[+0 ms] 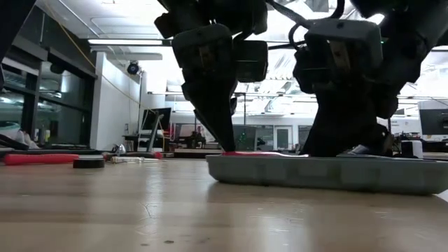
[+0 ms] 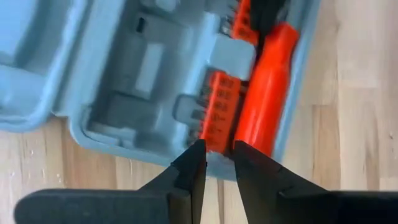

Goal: Prefit tool cases
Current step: Put the orange hammer into the gray tool case

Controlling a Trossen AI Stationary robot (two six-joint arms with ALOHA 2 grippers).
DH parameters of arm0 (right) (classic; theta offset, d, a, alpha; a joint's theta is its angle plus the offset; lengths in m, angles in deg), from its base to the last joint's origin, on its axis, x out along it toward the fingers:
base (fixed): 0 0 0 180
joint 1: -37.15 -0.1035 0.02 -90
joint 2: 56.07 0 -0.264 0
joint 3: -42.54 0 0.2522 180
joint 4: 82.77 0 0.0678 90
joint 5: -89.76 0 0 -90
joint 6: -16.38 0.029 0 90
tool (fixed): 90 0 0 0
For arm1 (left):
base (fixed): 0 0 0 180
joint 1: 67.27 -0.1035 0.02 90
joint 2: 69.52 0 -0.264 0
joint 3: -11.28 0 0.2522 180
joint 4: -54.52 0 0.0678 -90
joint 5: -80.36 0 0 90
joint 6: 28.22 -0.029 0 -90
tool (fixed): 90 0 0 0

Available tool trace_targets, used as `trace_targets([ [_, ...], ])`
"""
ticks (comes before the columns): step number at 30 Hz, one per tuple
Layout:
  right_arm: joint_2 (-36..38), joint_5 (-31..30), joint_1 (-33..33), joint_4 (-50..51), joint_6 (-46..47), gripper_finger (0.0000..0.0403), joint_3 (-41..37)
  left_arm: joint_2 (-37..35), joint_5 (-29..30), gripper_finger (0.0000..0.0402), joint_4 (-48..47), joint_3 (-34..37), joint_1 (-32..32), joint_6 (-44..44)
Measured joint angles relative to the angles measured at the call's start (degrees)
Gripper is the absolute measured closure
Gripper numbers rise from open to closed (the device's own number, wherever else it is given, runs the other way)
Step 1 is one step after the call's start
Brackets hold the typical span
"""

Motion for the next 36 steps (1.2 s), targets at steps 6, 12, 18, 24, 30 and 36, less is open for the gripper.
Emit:
trace_targets([
  [6,4.5,-6.7,-1.1,2.7,-0.3,0.0403,-0.1,-0.2,0.1,0.0327,0.7,0.0,0.1,0.1],
  [12,5.3,-1.6,-1.1,2.2,-3.4,0.0403,-0.1,-0.3,0.1,0.0327,3.6,0.0,0.1,0.6],
  [18,1.8,1.5,-1.0,1.7,-1.9,0.0403,0.0,-0.3,0.2,0.0327,3.8,0.0,0.0,0.6],
  [24,4.2,-0.8,-1.2,3.4,-0.6,0.0403,-0.1,-0.8,0.2,0.0327,3.1,0.0,-0.5,-0.1],
  [30,11.7,-9.3,-4.7,13.5,4.4,0.0403,0.0,-3.0,2.2,0.0328,3.7,-0.1,-2.6,-2.3],
  [36,14.1,-11.6,-7.6,27.8,13.0,0.0403,-0.1,-2.7,2.4,0.0328,7.4,-0.1,-5.8,-6.7],
])
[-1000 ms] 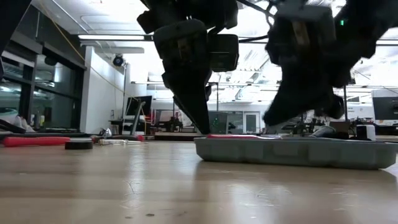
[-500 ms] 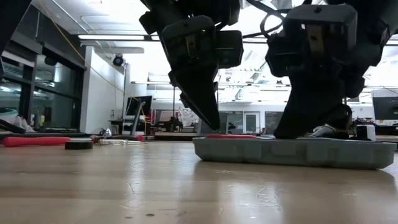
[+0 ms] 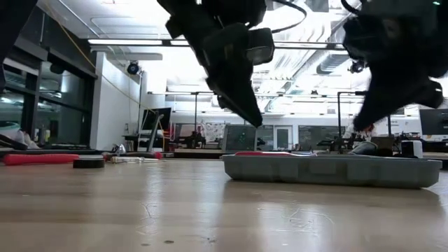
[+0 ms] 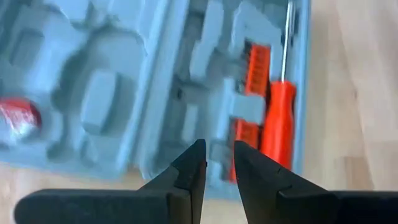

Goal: Prefit tool cases
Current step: Put the orange hammer into the gray tool case

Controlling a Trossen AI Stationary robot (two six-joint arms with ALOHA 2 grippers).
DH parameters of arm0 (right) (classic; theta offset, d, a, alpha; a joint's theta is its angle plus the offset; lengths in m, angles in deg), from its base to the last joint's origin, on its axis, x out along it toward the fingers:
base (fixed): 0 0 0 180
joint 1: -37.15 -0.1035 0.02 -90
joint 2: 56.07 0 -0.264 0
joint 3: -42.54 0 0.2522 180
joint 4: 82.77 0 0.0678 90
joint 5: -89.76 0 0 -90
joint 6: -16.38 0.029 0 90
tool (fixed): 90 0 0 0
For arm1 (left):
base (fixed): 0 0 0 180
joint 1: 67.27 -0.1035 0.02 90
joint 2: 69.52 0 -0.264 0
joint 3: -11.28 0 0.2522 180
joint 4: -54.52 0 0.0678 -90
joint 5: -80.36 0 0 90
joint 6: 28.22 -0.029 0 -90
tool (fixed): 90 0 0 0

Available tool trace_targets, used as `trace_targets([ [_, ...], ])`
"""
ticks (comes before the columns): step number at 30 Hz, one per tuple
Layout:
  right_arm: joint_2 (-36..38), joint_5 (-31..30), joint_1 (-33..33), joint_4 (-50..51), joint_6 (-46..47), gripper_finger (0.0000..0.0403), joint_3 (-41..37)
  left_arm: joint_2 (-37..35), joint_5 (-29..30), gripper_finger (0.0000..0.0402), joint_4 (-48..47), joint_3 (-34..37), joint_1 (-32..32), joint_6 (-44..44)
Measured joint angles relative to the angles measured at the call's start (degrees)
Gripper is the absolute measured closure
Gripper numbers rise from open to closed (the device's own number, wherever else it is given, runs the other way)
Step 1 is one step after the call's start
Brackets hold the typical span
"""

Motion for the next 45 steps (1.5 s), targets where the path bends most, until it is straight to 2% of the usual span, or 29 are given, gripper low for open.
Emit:
trace_targets([
  [11,-6.5,5.7,2.1,-0.9,0.5,0.0403,0.0,4.6,-3.4,0.0328,-2.6,0.1,-2.7,-5.2],
  [14,-7.9,6.9,2.9,-3.7,-1.4,0.0403,0.2,5.8,-7.0,0.0328,-3.8,0.0,-2.2,-4.3],
  [20,-8.9,7.9,5.3,-10.3,-5.9,0.0403,0.1,6.9,-7.5,0.0328,-11.7,-0.2,1.0,-1.9],
  [25,-9.0,9.8,8.1,-14.5,-10.5,0.0403,0.0,6.6,-5.9,0.0328,-17.2,-0.1,3.6,-0.4],
  [33,-9.5,11.8,10.8,-17.8,-14.0,0.0403,0.0,5.8,-4.3,0.0328,-18.2,0.1,4.7,2.6],
  [41,-8.9,11.7,10.3,-22.9,-14.1,0.0403,0.0,-0.6,2.1,0.0328,-18.8,0.9,4.4,4.3],
  [45,-6.5,11.6,10.3,-22.3,-14.4,0.0403,0.0,-4.1,2.9,0.0328,-18.5,2.8,4.1,6.4],
])
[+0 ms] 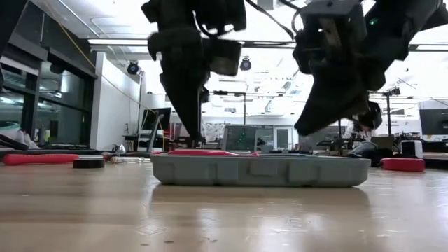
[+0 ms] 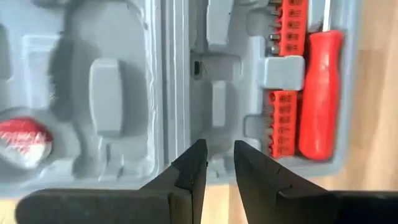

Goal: Prefit tool cases
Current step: Put the orange hammer into the gray tool case

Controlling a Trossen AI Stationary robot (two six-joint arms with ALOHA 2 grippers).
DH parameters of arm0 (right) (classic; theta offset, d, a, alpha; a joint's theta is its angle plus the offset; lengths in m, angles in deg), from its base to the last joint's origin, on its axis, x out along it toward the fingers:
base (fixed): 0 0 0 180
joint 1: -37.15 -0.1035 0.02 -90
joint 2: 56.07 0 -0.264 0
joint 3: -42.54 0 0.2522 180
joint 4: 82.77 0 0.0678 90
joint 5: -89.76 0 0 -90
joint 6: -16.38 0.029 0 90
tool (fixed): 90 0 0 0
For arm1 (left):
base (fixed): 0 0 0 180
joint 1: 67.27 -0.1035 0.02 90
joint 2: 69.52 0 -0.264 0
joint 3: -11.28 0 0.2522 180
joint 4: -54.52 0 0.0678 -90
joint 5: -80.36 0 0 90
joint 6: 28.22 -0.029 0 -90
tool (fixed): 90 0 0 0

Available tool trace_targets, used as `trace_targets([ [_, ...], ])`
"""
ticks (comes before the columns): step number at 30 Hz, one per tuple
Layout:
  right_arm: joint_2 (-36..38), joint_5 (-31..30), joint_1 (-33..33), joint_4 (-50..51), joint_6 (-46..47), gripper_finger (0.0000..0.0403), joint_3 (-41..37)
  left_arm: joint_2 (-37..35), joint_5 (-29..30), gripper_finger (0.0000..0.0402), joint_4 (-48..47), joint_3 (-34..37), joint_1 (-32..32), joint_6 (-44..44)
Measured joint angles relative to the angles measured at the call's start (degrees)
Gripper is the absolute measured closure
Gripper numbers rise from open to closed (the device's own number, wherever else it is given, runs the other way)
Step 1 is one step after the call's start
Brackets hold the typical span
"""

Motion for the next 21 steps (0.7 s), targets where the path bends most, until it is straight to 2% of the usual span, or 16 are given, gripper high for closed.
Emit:
trace_targets([
  [2,2.1,-0.3,0.0,1.0,-1.0,0.0403,0.0,-2.8,0.9,0.0328,1.1,1.6,-0.2,1.7],
  [10,15.4,-5.7,1.7,10.0,-5.5,0.0403,0.0,-17.1,13.5,0.0328,5.4,9.7,-0.9,9.3],
  [16,27.5,-7.5,6.7,14.5,-13.1,0.0403,0.0,-25.6,24.7,0.0328,7.1,11.9,-1.8,14.4],
  [21,35.5,-11.1,12.8,18.3,-23.0,0.0403,0.1,-29.0,34.8,0.0328,8.3,11.9,-2.6,18.0],
])
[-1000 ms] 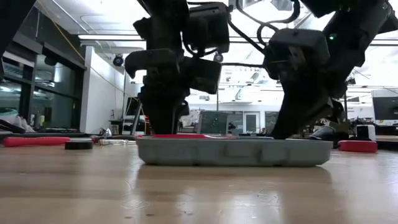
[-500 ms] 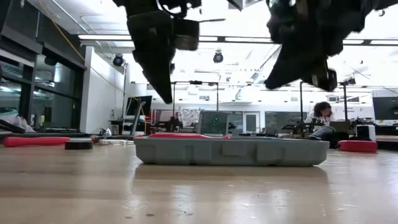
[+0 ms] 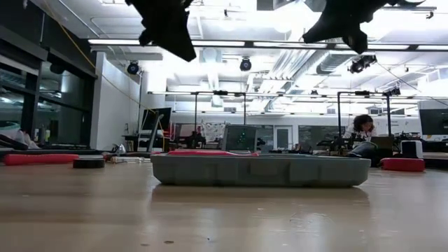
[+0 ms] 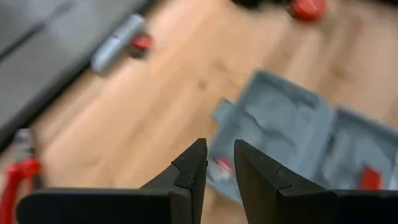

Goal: Prefit tool cases
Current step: Put the orange hammer into the gray tool case

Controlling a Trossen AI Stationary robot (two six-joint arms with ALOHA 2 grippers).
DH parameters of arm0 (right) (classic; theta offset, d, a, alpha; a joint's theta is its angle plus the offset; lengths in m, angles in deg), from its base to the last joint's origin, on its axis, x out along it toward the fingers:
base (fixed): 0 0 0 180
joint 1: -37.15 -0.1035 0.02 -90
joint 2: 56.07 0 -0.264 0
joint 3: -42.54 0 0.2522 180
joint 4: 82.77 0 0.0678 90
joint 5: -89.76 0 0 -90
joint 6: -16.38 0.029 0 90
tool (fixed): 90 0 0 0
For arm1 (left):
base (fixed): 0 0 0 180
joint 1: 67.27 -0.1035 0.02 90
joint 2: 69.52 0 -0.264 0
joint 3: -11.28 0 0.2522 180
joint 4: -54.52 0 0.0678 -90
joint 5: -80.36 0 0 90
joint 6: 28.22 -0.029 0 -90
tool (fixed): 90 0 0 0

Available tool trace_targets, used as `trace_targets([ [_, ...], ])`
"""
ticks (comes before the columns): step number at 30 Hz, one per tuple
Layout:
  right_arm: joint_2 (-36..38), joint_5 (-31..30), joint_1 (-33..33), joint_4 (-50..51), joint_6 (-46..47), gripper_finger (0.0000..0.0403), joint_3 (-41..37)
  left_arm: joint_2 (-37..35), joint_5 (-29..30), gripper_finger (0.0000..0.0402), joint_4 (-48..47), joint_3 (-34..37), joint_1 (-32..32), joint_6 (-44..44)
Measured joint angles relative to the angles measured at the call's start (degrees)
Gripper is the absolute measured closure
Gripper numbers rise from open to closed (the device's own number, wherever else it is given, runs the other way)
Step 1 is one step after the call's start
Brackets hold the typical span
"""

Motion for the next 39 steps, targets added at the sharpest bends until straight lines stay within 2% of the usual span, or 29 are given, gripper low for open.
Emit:
trace_targets([
  [5,5.5,-0.6,7.7,0.1,-10.2,0.0403,0.0,-1.5,8.4,0.0328,1.7,0.0,-2.0,5.0],
  [10,8.9,-0.6,14.9,-0.7,-17.0,0.0403,0.0,-2.0,9.0,0.0328,4.6,0.0,-3.5,7.2],
  [14,10.4,0.7,18.1,-0.3,-15.3,0.0403,0.0,-1.6,9.7,0.0328,7.2,0.0,-4.9,2.5],
  [19,10.5,1.0,18.9,-0.1,-9.9,0.0403,0.0,-1.6,9.6,0.0328,9.2,0.0,-8.8,-8.1],
  [22,9.8,1.0,18.9,0.7,-2.9,0.0403,0.0,-1.7,4.4,0.0328,9.5,0.0,-13.0,-13.4],
  [26,8.0,1.2,18.9,1.5,3.0,0.0402,0.0,-1.7,-12.7,0.0328,7.7,0.0,-19.5,-14.8],
  [28,7.1,1.2,18.8,1.8,5.9,0.0402,0.0,-1.7,-18.0,0.0328,6.8,0.0,-21.7,-17.2],
  [33,5.7,5.8,18.8,3.3,10.8,0.0402,0.0,-1.7,-19.8,0.0328,6.1,0.0,-25.5,-24.0],
  [39,5.8,8.7,18.7,8.9,13.3,0.0402,0.0,-1.7,-21.1,0.0328,5.6,0.0,-28.7,-20.6],
])
